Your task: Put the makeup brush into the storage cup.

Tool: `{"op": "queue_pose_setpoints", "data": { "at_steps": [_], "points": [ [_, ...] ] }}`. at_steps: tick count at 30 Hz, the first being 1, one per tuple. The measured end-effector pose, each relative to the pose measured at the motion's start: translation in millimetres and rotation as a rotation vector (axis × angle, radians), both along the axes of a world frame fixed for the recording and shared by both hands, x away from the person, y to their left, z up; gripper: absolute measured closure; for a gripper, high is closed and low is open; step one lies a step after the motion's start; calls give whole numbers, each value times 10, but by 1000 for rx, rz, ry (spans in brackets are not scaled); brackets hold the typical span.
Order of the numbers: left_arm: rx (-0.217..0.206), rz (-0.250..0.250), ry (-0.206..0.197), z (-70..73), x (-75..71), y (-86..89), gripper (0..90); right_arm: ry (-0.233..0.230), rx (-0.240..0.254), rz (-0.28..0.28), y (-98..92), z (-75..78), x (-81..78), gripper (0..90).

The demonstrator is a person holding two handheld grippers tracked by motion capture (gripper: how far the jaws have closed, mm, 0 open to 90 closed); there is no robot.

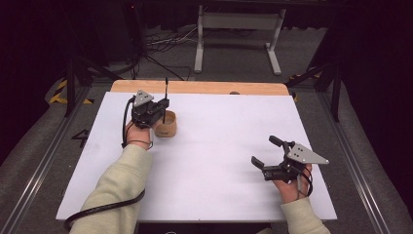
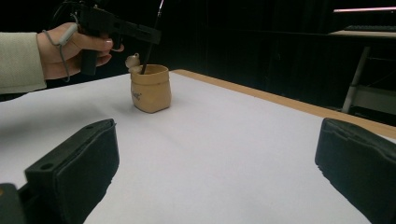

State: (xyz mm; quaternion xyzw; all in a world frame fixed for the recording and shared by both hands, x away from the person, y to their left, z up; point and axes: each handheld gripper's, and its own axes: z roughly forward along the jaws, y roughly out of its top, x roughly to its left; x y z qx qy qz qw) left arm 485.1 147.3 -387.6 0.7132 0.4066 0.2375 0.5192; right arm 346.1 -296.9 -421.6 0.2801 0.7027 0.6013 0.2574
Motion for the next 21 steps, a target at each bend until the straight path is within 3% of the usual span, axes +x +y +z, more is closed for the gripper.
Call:
{"op": "queue_pose_setpoints", "data": {
  "at_steps": [8,11,14,20,21],
  "points": [
    [19,3,17,-33,-27,-40,843,3,2,1,7,6,4,1],
    [8,-5,27,-34,-34,-32,839,-1,4,3,10,14,7,1],
    [-37,-27,38,-24,-49,-15,741,1,4,7,7,13,10,1],
    [-51,-55,22,10,-81,50,431,3,8,4,-19,19,16,1],
    [-51,-65,12,19,-91,67,431,3,8,2,-23,24,17,1]
  ]
}}
